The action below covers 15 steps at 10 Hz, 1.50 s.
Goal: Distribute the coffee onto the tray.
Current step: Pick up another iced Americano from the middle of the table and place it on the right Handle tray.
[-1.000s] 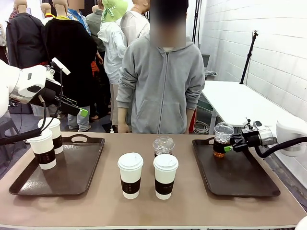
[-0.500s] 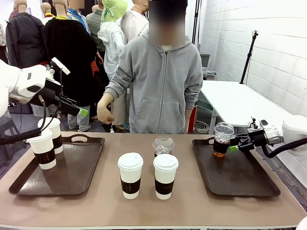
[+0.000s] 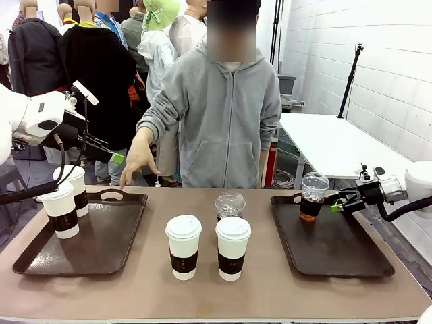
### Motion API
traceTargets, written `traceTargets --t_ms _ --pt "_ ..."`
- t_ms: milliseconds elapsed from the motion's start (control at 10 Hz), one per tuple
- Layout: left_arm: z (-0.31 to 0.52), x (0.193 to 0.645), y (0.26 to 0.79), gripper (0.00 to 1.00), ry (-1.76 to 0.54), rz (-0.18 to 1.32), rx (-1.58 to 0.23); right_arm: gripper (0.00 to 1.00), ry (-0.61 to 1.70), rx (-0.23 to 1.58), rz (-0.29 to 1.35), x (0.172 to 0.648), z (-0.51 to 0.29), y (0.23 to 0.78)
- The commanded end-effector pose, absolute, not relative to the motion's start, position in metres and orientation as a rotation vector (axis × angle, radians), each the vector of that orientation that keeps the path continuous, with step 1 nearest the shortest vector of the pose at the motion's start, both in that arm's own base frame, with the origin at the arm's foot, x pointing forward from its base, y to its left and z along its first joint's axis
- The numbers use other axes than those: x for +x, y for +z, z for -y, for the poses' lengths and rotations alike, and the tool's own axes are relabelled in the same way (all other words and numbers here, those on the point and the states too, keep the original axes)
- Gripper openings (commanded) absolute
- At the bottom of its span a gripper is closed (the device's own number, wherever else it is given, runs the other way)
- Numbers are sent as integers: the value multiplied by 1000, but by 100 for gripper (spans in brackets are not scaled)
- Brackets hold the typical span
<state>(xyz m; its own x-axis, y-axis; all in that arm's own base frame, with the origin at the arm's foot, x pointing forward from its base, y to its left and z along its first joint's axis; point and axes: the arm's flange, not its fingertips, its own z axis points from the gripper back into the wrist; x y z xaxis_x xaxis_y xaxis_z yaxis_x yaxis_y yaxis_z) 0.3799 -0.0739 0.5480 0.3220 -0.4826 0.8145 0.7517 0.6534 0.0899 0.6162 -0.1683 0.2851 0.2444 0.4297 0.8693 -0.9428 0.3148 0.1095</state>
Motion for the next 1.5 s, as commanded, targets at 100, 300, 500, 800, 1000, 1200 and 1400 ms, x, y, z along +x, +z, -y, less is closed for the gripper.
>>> traceTargets --t_ms 100,300,500,800,1000,1200,1400 --pt "73 381 546 100 -828 932 -339 100 1068 751 852 616 165 284" --pt "73 381 546 100 -828 932 -339 100 1068 751 852 616 165 284" --pt "73 381 546 100 -828 932 -339 100 1084 717 812 627 166 295" --pt "73 381 546 100 -828 932 -339 100 1149 658 719 651 162 337" --pt "73 381 546 100 -828 932 -339 100 1218 608 662 659 155 369" --pt "73 381 546 100 -828 932 -339 100 1305 496 641 678 147 411" --pt "73 381 546 100 -828 932 -339 100 1385 414 597 685 141 443"
